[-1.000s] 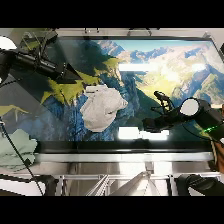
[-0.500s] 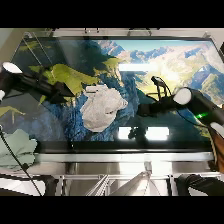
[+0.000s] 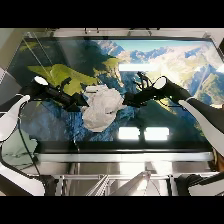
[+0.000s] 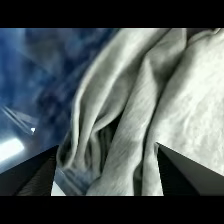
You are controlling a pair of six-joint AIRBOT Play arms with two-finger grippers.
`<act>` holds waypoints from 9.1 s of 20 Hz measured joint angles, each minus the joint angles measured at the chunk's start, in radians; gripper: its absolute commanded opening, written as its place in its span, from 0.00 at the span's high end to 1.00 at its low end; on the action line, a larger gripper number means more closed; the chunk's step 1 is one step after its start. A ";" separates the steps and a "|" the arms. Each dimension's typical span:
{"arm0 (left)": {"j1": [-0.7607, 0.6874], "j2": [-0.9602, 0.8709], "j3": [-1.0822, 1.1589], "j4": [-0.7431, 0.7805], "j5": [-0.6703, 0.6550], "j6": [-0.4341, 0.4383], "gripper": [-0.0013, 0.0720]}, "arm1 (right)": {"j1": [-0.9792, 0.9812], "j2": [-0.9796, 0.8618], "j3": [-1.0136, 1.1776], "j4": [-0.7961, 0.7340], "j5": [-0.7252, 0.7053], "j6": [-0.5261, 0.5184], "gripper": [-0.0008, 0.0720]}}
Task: Fold the shirts.
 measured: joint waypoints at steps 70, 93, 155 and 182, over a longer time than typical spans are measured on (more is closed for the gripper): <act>0.109 -0.190 0.267 -0.052 -0.056 0.057 0.95 | 0.065 0.018 -0.355 0.551 -0.060 -0.279 0.97; 0.315 0.729 0.327 -0.640 -0.229 0.151 0.95 | -0.449 0.863 -0.290 1.079 0.492 -0.517 0.97; 0.567 1.045 0.010 -0.914 -0.331 0.159 0.94 | -0.737 1.154 -0.252 1.122 0.480 -0.565 0.97; 0.319 0.170 0.133 -0.280 -0.047 0.229 0.58 | -0.336 0.294 -0.101 0.785 0.010 -0.875 0.57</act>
